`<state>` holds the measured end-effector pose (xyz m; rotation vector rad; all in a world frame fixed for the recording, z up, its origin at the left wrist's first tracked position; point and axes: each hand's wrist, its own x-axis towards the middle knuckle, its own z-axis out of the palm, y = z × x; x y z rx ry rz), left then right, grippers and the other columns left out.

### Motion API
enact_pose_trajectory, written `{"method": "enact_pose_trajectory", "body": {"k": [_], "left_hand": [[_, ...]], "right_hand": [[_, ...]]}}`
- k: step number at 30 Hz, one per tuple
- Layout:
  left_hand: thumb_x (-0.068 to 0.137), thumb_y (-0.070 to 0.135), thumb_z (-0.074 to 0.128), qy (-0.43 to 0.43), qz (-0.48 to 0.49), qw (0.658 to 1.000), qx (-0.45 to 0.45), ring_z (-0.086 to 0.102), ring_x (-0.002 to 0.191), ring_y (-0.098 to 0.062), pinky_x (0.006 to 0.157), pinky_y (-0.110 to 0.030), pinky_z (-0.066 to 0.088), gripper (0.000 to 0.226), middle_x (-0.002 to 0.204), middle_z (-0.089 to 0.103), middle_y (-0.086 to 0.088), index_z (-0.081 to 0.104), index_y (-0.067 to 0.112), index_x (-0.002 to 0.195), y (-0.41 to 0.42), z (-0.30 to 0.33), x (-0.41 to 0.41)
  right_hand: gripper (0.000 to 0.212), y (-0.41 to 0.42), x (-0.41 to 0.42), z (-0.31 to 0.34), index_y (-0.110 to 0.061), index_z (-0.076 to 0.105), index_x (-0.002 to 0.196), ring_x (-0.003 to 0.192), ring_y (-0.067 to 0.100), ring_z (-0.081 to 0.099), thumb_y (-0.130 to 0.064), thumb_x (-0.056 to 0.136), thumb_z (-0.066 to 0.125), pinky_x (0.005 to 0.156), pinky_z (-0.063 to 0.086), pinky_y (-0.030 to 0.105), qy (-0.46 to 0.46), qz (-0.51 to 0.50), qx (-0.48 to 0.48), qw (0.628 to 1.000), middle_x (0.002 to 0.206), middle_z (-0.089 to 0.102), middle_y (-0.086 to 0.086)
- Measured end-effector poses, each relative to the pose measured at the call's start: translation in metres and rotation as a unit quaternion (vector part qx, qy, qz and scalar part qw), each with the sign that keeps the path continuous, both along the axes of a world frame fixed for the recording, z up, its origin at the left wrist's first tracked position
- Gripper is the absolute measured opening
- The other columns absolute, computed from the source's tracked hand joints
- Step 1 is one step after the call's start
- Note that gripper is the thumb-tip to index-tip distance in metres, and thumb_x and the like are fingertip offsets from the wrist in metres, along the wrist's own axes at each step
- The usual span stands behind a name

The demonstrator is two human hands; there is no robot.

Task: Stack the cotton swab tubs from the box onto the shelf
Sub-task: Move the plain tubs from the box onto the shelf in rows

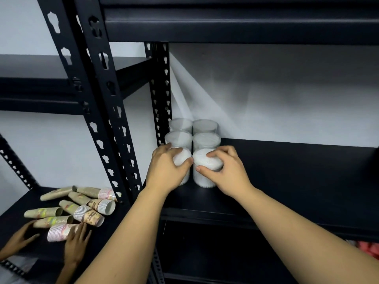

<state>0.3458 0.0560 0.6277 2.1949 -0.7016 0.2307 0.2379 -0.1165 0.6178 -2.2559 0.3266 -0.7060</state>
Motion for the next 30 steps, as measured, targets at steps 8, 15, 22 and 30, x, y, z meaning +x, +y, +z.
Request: {"method": "enact_pose_trajectory", "body": {"k": [8,15,22,30], "left_hand": [[0.08,0.076,0.044,-0.032,0.011,0.997,0.075,0.026,0.15,-0.029,0.121,-0.057,0.018,0.069,0.153,0.048,-0.004,0.064,0.034,0.13,0.001,0.004,0.003],[0.081,0.068,0.061,-0.097,-0.049,0.994,0.033,0.015,0.154,-0.019,0.124,-0.05,0.018,0.07,0.161,0.035,-0.001,0.054,0.031,0.14,0.009,0.009,-0.041],[0.083,0.054,0.066,-0.139,-0.072,0.987,0.029,0.027,0.147,-0.016,0.113,-0.046,0.038,0.053,0.149,0.043,0.004,0.06,0.029,0.13,-0.003,-0.002,-0.139],[0.086,0.053,0.064,-0.111,-0.128,0.981,0.099,0.041,0.128,-0.01,0.103,-0.038,0.046,0.048,0.13,0.049,0.011,0.064,0.027,0.126,-0.039,-0.059,-0.251]], "right_hand": [[0.077,-0.003,-0.006,0.011,-0.035,0.055,0.13,0.126,0.011,0.046,-0.071,0.066,0.078,0.106,0.046,0.034,0.055,0.033,-0.014,0.998,0.133,0.04,-0.016],[0.102,-0.02,-0.046,0.018,-0.042,0.025,0.149,0.138,0.016,0.042,-0.076,0.066,0.073,0.108,0.044,0.039,0.08,0.01,-0.038,0.996,0.152,0.032,-0.008],[0.047,-0.038,-0.135,0.003,-0.034,0.057,0.122,0.117,0.007,0.051,-0.057,0.083,0.069,0.101,0.047,0.043,0.028,-0.021,-0.092,0.995,0.121,0.048,-0.022],[0.014,-0.065,-0.269,-0.056,-0.03,0.065,0.096,0.1,0.003,0.056,-0.036,0.086,0.073,0.085,0.048,0.027,0.038,-0.014,-0.037,0.998,0.099,0.056,-0.021]]}}
